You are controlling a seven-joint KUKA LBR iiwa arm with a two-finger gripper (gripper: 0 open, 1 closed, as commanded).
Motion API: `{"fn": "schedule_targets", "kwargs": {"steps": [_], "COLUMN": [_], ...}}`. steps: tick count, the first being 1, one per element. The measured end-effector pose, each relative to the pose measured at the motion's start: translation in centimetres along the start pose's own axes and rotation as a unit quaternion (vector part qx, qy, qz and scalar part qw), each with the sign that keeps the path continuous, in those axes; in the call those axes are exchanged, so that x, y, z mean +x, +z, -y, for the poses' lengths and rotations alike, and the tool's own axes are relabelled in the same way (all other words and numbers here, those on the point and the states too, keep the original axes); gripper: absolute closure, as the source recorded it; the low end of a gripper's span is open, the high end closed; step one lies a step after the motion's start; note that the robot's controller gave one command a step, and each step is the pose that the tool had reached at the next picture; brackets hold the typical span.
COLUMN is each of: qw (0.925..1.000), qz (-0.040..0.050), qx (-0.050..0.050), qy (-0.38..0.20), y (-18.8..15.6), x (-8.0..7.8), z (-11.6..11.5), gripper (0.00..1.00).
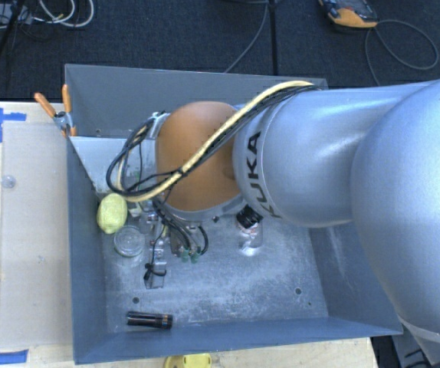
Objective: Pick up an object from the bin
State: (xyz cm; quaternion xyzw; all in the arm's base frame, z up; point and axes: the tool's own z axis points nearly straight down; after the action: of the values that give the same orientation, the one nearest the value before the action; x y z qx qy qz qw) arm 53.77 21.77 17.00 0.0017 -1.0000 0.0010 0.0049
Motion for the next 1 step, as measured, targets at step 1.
{"fn": "schedule_targets", "kwargs": {"steps": [1], "qw": [1.0000], "qz": [0.0034], "qx": [-0.001], "qy": [0.002], "y": [-0.47], "x": [-0.17], "z": [0.12], "gripper": [0.00]}}
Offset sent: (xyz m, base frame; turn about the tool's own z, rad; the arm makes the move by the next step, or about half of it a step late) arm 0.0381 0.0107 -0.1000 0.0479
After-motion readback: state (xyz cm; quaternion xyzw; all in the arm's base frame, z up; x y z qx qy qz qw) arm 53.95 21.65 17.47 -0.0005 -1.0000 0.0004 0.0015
